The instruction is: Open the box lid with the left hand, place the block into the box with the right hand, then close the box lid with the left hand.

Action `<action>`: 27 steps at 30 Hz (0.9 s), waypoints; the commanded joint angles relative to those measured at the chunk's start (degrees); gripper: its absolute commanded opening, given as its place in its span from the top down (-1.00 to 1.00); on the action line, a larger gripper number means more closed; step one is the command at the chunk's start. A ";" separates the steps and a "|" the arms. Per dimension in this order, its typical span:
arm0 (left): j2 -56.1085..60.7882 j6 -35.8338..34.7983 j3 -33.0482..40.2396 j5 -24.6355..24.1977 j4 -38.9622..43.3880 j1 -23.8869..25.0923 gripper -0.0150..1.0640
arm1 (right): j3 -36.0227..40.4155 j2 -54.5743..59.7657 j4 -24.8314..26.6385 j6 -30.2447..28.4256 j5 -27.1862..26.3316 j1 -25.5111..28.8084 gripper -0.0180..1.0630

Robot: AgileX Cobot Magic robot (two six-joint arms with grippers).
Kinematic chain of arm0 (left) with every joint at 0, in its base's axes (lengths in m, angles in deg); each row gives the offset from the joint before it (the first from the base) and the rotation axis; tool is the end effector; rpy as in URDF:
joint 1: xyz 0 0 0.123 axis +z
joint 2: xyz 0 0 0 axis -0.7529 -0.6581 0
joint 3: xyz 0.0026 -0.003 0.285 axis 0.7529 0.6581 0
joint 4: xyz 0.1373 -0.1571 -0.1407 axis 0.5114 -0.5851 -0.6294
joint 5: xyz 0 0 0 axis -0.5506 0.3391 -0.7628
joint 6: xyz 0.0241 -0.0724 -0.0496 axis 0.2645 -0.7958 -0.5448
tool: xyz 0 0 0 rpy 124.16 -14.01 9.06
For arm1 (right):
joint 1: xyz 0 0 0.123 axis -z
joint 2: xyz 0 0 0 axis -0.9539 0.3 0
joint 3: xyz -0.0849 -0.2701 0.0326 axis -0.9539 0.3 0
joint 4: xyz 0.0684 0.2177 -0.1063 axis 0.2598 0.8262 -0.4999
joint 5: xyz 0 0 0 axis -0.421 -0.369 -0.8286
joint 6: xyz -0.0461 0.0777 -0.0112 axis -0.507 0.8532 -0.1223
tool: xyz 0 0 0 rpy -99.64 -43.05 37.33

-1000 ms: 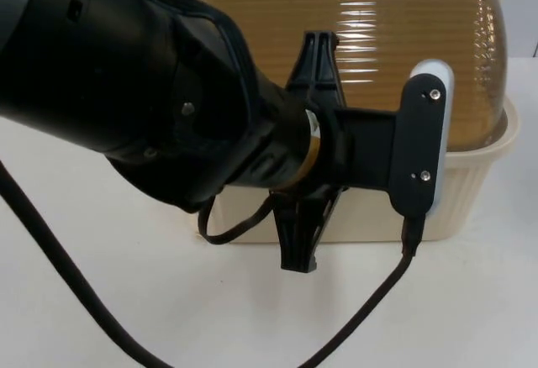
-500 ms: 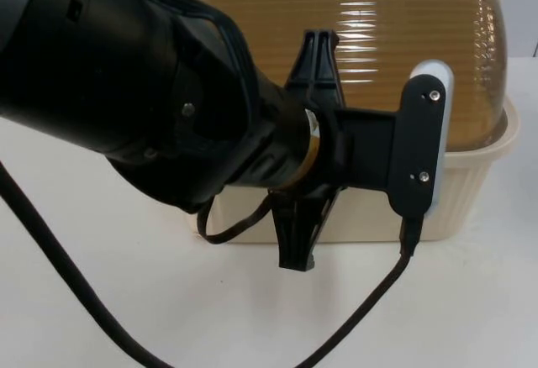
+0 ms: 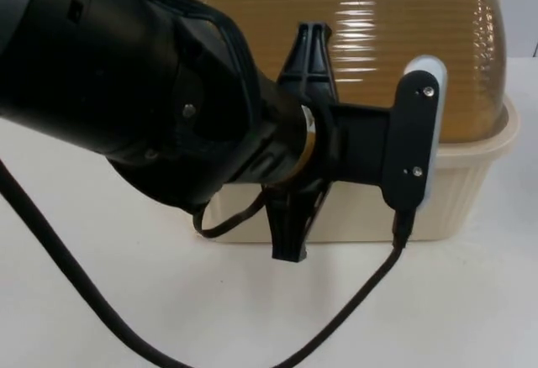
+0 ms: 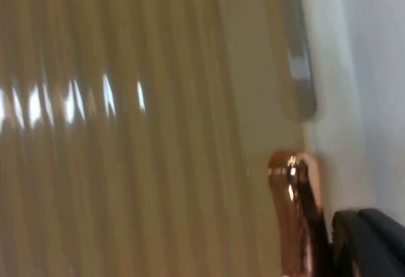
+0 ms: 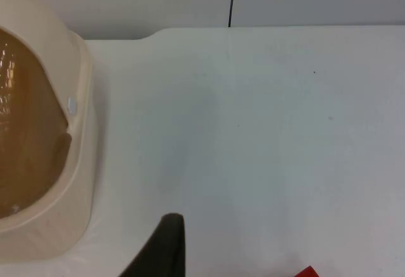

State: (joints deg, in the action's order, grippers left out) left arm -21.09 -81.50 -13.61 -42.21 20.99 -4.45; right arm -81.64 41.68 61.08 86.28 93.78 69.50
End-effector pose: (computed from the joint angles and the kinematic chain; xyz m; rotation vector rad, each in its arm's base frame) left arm 0.2413 -0.2653 0.1642 1.8064 1.4153 0.5191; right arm 0.1298 -0.0060 0.3521 0.0381 2.1343 -0.1152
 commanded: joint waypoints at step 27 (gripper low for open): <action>0.08 1.96 -13.61 1.23 -0.01 9.62 0.98 | -0.37 -0.05 0.10 0.01 -0.58 -0.23 -0.97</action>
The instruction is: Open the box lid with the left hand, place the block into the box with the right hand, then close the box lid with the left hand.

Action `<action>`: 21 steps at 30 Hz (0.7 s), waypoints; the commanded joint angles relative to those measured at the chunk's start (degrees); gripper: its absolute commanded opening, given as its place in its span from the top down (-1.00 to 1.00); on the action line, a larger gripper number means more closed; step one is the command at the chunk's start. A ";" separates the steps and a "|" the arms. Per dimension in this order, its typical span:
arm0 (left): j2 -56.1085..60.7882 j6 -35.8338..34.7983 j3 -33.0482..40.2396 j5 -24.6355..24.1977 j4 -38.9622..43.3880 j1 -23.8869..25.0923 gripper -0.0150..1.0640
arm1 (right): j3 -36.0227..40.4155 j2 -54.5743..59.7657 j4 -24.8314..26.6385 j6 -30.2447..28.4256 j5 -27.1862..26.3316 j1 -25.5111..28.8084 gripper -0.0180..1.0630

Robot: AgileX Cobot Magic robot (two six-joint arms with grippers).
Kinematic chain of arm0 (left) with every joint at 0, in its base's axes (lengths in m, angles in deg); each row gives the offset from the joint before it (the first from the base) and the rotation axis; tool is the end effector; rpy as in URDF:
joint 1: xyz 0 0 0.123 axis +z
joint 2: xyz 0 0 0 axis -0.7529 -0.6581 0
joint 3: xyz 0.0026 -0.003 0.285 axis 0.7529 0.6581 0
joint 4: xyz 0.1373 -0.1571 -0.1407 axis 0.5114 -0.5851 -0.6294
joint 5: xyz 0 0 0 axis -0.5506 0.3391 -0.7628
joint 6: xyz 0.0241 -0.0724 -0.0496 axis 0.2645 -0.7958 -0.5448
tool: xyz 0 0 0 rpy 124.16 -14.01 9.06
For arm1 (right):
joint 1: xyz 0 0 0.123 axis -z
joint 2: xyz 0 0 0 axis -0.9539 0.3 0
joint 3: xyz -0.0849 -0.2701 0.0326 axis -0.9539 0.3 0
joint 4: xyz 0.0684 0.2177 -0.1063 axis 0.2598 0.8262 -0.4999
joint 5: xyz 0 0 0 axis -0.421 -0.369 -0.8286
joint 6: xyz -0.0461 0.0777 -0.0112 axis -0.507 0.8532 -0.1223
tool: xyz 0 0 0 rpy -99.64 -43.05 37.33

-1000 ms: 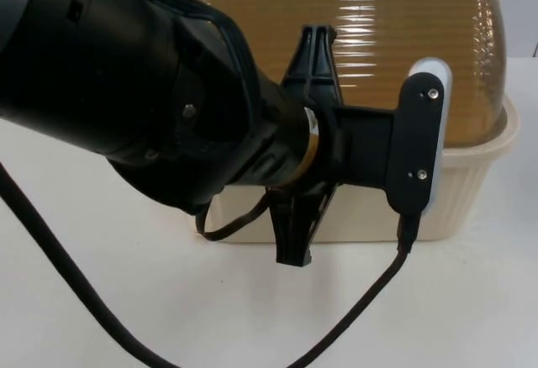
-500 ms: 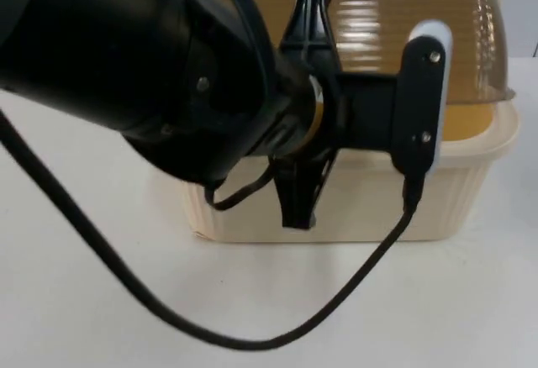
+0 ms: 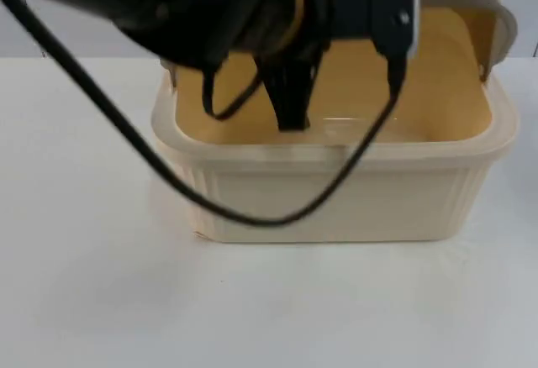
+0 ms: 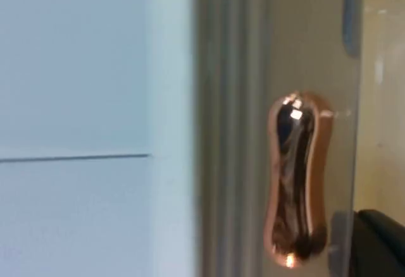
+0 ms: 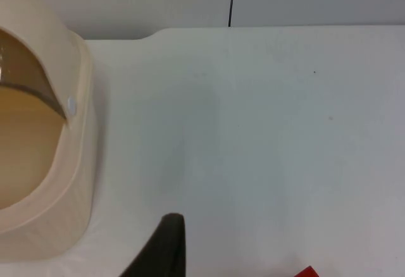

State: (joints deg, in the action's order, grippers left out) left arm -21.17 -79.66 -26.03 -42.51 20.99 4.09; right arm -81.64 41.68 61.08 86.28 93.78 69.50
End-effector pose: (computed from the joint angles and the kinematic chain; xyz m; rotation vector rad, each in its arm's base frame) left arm 0.3083 -0.2559 0.2230 1.5378 1.4362 0.6032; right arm 0.1298 -0.0060 0.3521 0.0381 2.1343 -0.1152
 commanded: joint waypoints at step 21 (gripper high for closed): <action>7.75 6.64 2.78 -0.28 -19.87 -7.43 0.98 | -0.37 -0.05 0.10 0.01 -0.58 -0.23 -0.97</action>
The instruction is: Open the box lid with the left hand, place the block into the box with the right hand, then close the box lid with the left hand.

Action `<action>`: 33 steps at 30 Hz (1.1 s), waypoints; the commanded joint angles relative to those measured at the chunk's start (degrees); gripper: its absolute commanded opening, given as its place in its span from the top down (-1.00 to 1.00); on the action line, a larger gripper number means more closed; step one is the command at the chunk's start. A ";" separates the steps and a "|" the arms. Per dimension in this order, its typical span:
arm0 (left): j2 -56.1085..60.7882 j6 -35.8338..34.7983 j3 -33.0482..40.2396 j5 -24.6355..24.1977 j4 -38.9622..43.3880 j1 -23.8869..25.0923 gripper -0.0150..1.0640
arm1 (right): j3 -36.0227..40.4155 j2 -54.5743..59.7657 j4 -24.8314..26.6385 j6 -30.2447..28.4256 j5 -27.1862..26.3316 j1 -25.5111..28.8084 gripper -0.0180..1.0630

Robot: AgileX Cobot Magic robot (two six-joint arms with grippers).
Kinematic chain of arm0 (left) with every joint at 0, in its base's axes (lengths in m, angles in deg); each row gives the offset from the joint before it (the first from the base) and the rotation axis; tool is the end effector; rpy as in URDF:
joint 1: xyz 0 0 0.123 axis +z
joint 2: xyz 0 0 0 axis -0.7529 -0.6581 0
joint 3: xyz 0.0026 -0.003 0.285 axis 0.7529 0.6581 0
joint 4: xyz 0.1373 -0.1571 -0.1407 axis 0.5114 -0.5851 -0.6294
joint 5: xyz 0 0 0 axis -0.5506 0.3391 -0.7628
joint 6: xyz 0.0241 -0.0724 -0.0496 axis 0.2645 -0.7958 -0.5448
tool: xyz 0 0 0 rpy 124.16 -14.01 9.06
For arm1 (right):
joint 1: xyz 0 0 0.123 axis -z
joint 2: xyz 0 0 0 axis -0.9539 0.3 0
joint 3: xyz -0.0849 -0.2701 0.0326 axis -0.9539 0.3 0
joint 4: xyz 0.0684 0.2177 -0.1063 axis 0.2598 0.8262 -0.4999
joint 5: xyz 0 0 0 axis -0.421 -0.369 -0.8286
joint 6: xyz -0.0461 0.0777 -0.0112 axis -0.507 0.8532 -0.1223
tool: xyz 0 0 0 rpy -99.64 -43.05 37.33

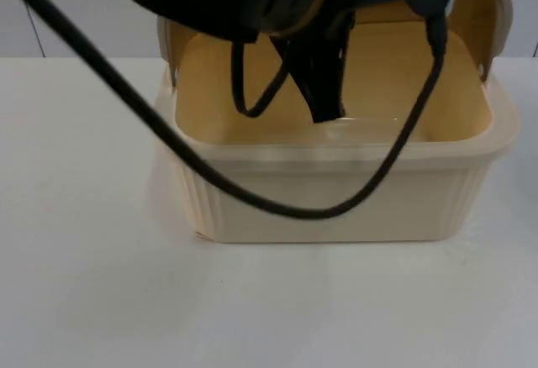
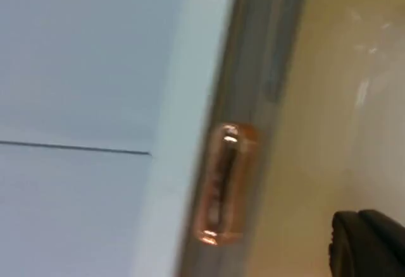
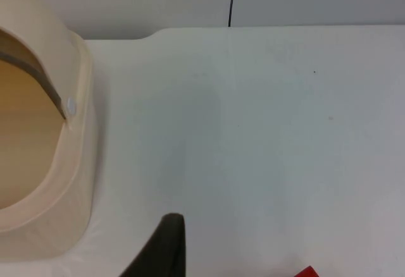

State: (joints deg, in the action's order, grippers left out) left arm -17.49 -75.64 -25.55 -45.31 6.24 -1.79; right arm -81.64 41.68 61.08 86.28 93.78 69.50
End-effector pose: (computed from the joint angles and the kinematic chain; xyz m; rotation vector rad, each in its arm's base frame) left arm 0.2744 -0.2718 0.2387 1.4599 1.5427 0.4820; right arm 0.1298 -0.0060 0.3521 0.0381 2.1343 -0.1152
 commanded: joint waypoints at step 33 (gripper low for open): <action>31.40 -8.32 14.53 12.17 -41.60 40.02 0.98 | -0.37 -0.05 0.76 0.37 -0.82 -0.23 -0.97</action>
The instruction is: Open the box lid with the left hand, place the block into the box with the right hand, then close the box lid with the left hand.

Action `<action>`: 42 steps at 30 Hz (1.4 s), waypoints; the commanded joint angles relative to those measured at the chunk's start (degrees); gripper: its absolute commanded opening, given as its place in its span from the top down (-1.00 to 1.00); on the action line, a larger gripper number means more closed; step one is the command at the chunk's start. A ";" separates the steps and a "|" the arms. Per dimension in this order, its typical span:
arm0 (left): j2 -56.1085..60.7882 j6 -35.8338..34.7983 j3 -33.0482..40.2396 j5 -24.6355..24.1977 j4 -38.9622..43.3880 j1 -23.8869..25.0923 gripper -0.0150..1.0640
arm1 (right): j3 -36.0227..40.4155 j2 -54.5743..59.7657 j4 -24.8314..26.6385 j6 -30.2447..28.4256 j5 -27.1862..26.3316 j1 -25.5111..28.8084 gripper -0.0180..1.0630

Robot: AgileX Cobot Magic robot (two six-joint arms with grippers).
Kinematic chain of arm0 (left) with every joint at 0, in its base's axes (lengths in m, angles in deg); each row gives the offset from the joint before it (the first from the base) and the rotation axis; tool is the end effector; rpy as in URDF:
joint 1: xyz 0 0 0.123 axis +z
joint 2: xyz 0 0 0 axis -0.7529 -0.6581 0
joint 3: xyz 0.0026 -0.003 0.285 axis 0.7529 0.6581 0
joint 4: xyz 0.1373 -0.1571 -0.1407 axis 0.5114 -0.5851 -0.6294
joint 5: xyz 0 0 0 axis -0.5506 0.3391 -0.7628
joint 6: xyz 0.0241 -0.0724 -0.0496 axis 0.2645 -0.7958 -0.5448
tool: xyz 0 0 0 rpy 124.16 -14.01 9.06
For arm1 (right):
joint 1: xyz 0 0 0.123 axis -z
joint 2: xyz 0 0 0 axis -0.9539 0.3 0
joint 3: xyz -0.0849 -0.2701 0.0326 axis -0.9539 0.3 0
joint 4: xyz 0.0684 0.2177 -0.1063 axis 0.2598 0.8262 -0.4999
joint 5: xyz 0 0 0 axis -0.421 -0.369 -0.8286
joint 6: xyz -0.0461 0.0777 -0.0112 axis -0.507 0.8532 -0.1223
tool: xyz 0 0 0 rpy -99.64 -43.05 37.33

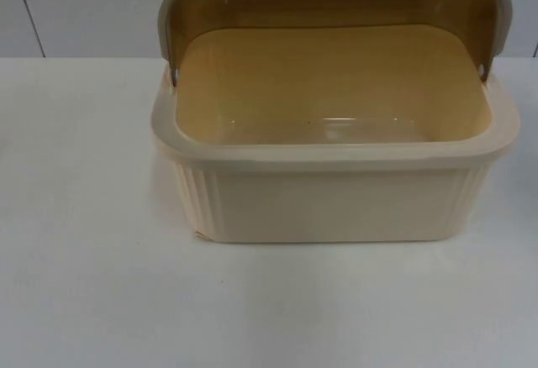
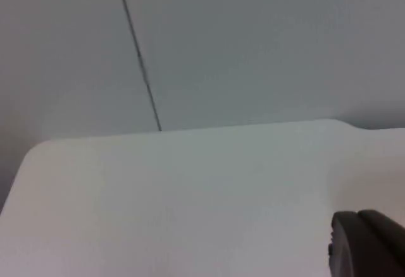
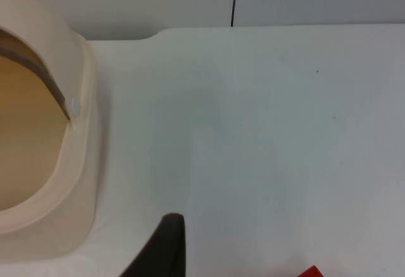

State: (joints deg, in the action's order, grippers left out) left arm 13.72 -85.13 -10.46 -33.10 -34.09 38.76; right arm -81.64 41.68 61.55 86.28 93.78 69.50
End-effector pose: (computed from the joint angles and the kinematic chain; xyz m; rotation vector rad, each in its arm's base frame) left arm 0.2643 -0.0315 0.3204 0.0716 1.9944 0.0585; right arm 0.1298 -0.0055 0.3520 0.0413 2.1352 -0.1057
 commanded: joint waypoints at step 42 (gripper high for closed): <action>4.84 -1.54 -2.95 -7.42 -1.19 -3.34 -0.96 | -4.95 3.75 -5.77 -0.36 1.34 -0.23 -0.97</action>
State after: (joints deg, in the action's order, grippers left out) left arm 18.11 -86.73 -13.08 -39.93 -33.98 35.79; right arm -84.92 44.36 56.72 86.63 94.58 69.50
